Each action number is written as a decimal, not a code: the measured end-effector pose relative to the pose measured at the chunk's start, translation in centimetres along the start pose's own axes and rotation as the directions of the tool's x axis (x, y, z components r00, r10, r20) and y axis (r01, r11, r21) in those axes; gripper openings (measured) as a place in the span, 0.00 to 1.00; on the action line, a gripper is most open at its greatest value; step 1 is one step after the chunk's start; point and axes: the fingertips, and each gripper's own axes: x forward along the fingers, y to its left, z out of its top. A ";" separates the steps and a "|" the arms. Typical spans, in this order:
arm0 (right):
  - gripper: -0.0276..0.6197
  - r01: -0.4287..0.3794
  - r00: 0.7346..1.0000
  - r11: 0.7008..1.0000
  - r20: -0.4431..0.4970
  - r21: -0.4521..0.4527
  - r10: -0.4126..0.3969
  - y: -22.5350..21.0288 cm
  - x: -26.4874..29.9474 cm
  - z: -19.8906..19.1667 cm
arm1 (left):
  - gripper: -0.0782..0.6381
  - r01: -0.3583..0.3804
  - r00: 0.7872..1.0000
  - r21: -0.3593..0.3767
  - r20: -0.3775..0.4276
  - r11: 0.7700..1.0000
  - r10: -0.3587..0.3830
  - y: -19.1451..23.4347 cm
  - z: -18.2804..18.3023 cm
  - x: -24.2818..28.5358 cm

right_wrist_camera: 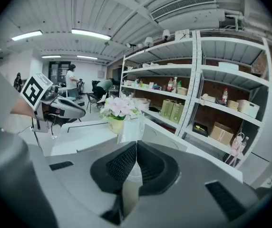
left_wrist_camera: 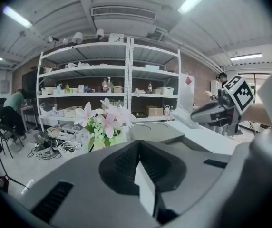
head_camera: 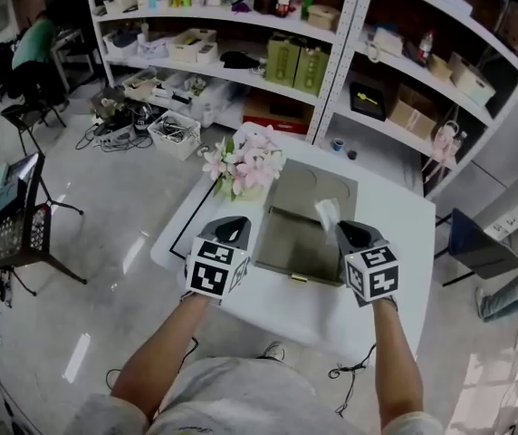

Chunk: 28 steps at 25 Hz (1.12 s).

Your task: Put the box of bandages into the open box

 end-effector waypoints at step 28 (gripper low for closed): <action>0.06 -0.247 0.948 0.968 -0.219 -0.045 0.232 4.7 9.1 -7.5 | 0.12 -0.136 0.989 -0.008 -0.055 0.991 0.135 1.2 -1.2 -1.0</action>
